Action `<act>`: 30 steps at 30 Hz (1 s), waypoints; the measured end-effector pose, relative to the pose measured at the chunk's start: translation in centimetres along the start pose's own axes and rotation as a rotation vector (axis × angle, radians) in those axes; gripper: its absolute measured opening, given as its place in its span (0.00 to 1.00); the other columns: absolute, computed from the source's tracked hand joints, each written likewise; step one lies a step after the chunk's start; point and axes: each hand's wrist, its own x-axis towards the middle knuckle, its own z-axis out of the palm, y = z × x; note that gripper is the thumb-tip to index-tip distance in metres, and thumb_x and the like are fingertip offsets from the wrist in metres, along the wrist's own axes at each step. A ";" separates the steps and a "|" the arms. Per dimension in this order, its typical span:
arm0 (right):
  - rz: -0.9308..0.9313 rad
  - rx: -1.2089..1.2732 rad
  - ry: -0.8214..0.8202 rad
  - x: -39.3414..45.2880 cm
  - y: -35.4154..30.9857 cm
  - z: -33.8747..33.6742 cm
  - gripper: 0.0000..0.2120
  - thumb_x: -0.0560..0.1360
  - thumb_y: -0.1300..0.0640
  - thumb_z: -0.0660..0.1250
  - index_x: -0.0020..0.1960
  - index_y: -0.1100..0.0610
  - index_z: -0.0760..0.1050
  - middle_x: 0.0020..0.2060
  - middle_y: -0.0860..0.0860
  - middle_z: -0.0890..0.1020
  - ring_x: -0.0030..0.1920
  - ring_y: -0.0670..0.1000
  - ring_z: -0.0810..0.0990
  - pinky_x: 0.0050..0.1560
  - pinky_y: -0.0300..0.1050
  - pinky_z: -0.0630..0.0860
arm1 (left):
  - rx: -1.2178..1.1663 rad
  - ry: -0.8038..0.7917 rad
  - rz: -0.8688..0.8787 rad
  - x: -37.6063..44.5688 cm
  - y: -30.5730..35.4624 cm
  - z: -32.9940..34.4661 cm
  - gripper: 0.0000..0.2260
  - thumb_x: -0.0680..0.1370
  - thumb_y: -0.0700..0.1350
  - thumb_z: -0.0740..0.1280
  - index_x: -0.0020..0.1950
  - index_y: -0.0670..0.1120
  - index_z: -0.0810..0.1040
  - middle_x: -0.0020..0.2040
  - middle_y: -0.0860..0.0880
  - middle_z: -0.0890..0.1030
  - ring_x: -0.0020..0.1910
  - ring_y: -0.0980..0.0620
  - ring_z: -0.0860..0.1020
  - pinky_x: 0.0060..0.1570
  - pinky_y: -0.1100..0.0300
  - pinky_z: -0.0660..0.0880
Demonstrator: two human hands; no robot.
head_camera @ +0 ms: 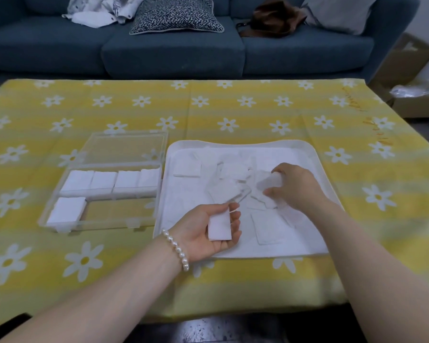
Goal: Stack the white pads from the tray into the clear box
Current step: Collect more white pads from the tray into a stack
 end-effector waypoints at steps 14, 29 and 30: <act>-0.149 -0.058 -0.099 -0.3 -0.2 0.3 0.38 0.66 0.53 0.76 0.71 0.49 0.63 0.60 0.53 0.71 0.63 0.54 0.70 0.58 0.46 0.68 | 0.006 0.069 0.022 0.0 0.4 0.1 0.07 0.78 0.39 0.62 0.45 0.41 0.79 0.35 0.46 0.79 0.34 0.50 0.76 0.34 0.60 0.76; -0.158 -0.141 -0.073 -0.7 0.1 -0.7 0.27 0.65 0.49 0.77 0.59 0.52 0.71 0.54 0.51 0.73 0.57 0.54 0.72 0.56 0.50 0.69 | -0.003 0.081 0.044 -0.1 0.9 -0.2 0.07 0.78 0.39 0.61 0.45 0.41 0.78 0.33 0.45 0.79 0.30 0.51 0.76 0.31 0.62 0.77; -0.153 -0.134 -0.083 -0.7 0.2 -1.0 0.24 0.66 0.49 0.76 0.58 0.52 0.73 0.53 0.51 0.74 0.56 0.54 0.72 0.56 0.50 0.69 | -0.002 0.084 0.044 -0.1 0.9 -0.2 0.07 0.78 0.39 0.62 0.45 0.41 0.79 0.33 0.45 0.79 0.31 0.51 0.76 0.31 0.62 0.76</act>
